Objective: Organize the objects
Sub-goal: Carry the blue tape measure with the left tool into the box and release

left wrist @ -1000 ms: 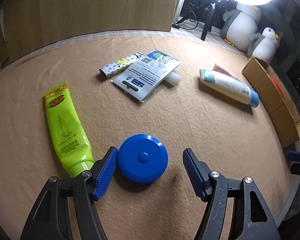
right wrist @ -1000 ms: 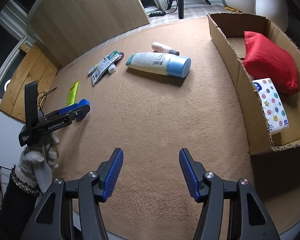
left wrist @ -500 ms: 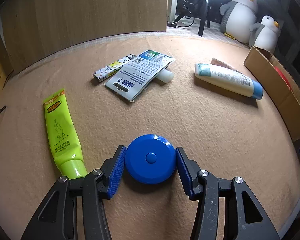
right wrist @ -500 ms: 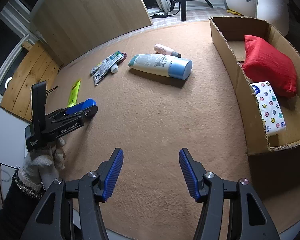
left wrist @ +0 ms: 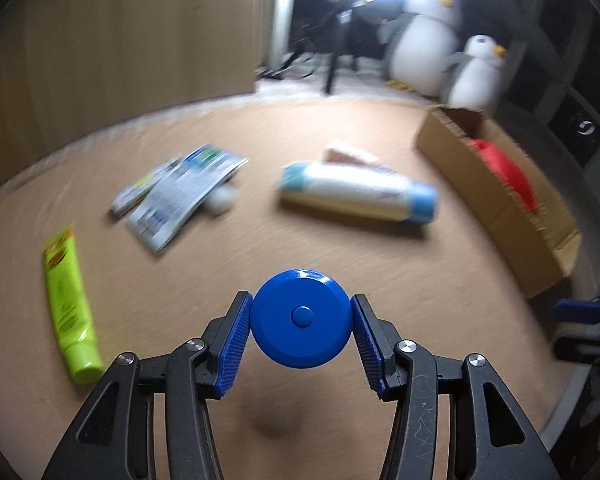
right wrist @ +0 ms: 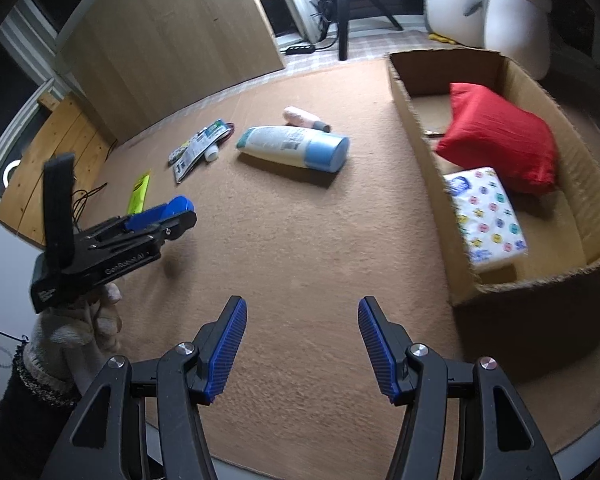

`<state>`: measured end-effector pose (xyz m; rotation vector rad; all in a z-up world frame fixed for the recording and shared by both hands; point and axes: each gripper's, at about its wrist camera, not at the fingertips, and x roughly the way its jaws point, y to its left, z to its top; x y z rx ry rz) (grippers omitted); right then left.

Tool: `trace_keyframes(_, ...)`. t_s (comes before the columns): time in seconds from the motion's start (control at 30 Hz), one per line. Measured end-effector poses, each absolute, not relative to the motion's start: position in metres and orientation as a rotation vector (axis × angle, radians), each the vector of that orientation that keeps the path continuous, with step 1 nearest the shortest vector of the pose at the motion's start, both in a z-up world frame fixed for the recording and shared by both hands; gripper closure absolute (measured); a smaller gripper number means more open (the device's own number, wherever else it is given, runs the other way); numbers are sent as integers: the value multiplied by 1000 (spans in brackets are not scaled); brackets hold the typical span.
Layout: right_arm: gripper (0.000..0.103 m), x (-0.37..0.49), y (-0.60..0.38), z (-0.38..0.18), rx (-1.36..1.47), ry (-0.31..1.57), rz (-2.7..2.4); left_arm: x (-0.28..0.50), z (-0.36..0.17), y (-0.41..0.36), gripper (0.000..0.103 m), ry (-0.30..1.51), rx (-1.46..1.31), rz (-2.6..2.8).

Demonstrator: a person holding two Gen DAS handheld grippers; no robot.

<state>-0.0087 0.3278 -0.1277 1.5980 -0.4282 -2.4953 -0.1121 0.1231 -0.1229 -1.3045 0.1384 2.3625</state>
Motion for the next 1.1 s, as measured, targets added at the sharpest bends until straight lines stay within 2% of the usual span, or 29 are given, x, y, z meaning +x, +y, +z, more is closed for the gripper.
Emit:
trace_keyframes(0.4,49,19,379,-122,1604,-490,-2593,-101,-73,264,49,208,-1143,2172)
trace_keyframes(0.77,49,46,421,-127,1636,-545,-2658,-83,-72,385,49,284,-1085,2009)
trace_keyframes(1.03,49,53,439,-135,1658,-582,-2666,-76,-78,421,49,273,-1111,1932)
trace_keyframes(1.1,49,54,440,-136,1663,-585,-2662,-73,-76,425,38,275,-1108,1924)
